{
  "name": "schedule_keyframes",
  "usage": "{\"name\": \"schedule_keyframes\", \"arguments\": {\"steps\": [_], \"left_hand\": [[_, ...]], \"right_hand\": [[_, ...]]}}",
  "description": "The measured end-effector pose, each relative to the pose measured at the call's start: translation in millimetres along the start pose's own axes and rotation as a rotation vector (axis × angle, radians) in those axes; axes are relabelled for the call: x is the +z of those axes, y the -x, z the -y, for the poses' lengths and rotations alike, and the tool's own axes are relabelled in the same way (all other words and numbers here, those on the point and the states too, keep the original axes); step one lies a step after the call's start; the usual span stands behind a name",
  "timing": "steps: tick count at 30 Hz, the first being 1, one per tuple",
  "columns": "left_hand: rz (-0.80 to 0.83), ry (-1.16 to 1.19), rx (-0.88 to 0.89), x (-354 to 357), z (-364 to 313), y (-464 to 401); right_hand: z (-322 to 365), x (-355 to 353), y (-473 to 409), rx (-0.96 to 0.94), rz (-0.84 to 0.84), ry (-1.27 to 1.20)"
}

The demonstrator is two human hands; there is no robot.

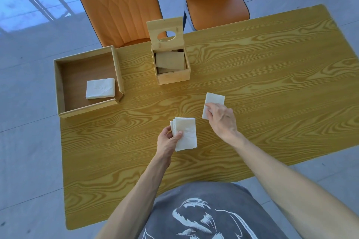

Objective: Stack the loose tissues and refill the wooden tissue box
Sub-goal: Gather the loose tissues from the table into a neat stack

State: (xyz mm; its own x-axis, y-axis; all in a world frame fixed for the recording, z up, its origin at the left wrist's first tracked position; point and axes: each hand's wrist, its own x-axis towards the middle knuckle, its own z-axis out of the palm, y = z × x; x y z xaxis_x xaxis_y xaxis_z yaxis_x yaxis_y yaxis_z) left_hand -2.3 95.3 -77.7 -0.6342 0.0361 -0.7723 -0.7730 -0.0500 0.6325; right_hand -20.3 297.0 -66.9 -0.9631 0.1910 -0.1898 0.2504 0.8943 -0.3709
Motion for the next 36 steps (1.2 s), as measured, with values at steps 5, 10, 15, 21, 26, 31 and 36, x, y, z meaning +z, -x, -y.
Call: {"name": "schedule_keyframes", "arguments": {"steps": [5, 10, 15, 21, 26, 31, 36], "left_hand": [[-0.007, 0.009, 0.001, -2, 1, 3], [-0.024, 0.013, -0.007, -3, 4, 6], [-0.04, 0.013, -0.006, -9, 5, 9], [-0.045, 0.008, -0.011, -13, 8, 9], [-0.044, -0.007, -0.015, -18, 8, 8], [-0.034, 0.003, -0.033, -20, 9, 6], [-0.024, 0.004, -0.036, -21, 8, 5]], "right_hand": [[-6, 4, 18, 0.027, -0.007, -0.047], [-7, -2, 17, 0.392, -0.008, -0.117], [-6, -2, 8, 0.598, 0.064, -0.159], [-2, -1, 9, 0.547, 0.045, -0.188], [-4, 1, 19, 0.45, 0.009, -0.412], [2, 0, 39, 0.573, 0.042, -1.004], [22, 13, 58, 0.532, 0.237, -1.13]]}}
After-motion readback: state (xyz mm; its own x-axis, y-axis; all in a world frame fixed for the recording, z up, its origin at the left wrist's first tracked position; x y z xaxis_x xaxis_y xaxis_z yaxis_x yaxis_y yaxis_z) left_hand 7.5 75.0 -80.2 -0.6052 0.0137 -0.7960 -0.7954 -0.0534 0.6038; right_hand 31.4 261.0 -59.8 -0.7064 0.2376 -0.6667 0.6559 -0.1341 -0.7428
